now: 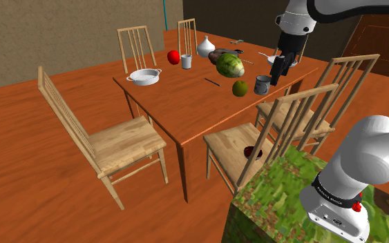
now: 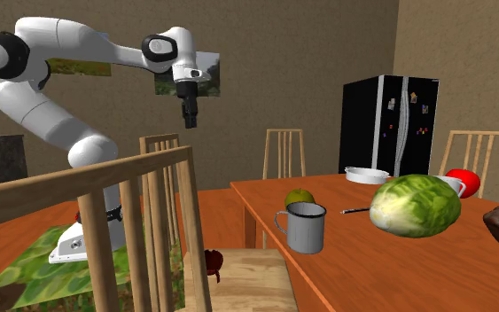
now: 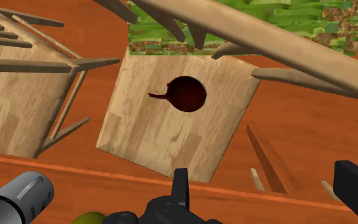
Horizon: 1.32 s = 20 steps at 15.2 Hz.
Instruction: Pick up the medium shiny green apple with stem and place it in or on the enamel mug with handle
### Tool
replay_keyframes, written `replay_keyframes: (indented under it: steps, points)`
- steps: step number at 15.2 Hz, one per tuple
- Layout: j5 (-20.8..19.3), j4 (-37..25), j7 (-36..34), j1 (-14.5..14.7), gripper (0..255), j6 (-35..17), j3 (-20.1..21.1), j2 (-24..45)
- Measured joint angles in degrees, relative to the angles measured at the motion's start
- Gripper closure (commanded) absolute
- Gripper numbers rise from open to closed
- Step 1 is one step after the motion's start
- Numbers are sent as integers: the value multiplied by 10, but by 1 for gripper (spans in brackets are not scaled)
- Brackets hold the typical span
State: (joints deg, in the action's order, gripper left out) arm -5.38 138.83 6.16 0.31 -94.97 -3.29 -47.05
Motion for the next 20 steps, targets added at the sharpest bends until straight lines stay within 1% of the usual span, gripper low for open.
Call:
replay_keyframes:
  steps: [2, 4, 8, 11, 16, 20]
  points:
    - [-2, -1, 3, -1, 0, -6, -4, 6]
    - [-8, -4, 12, -4, 0, -30, -16, 31]
    - [-22, -20, 45, -14, 0, -90, -55, 97]
    - [-24, -41, 66, -17, 0, -132, -80, 154]
    - [-15, -89, 106, -18, 0, -193, -121, 252]
    - [6, -134, 145, -20, 0, -230, -153, 329]
